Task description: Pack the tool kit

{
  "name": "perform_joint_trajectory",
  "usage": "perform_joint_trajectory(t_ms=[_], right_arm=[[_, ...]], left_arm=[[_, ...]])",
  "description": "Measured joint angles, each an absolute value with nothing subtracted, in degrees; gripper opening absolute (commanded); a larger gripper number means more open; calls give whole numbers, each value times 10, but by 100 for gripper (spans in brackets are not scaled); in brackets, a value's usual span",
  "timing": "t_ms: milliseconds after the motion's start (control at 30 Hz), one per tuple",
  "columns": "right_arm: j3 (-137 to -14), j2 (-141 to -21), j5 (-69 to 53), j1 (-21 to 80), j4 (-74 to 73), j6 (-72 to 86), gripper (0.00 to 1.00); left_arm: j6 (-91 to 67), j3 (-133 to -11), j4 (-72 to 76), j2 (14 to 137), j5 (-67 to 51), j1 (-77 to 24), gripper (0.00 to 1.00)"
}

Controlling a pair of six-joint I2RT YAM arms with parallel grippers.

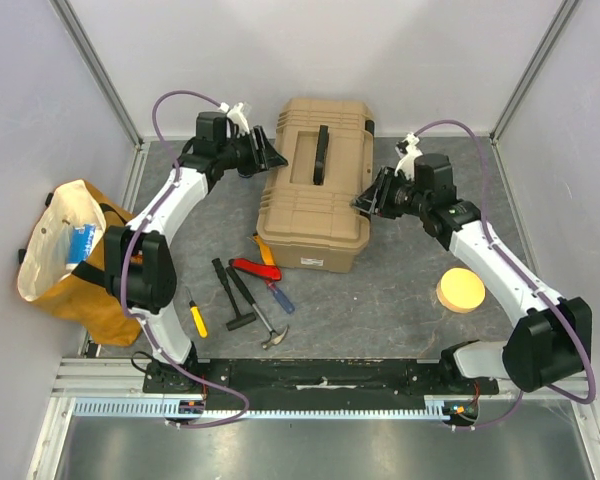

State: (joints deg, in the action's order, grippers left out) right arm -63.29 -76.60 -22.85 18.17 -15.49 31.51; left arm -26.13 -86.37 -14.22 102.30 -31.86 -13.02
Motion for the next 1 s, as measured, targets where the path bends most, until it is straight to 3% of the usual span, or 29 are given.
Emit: perform_joint_trajectory(t_ms=[133, 367, 433, 700, 1000], right_arm=[[-618, -759, -223, 200, -142, 333, 46], [-643, -748, -127, 196, -156, 383, 82], [-658, -748, -100, 170, -164, 394, 98], [-717, -777, -56, 48, -156, 432, 98], [-674, -993, -194, -22, 114, 605, 98]], left_arm=[[-255, -899, -151, 1047, -309, -128, 63], [-238, -916, -175, 1047, -295, -135, 84], [-235, -921, -180, 1045, -286, -136, 91], [-211, -931, -181, 1039, -227, -136, 93], [-209, -999, -207, 1055, -226, -136, 92]])
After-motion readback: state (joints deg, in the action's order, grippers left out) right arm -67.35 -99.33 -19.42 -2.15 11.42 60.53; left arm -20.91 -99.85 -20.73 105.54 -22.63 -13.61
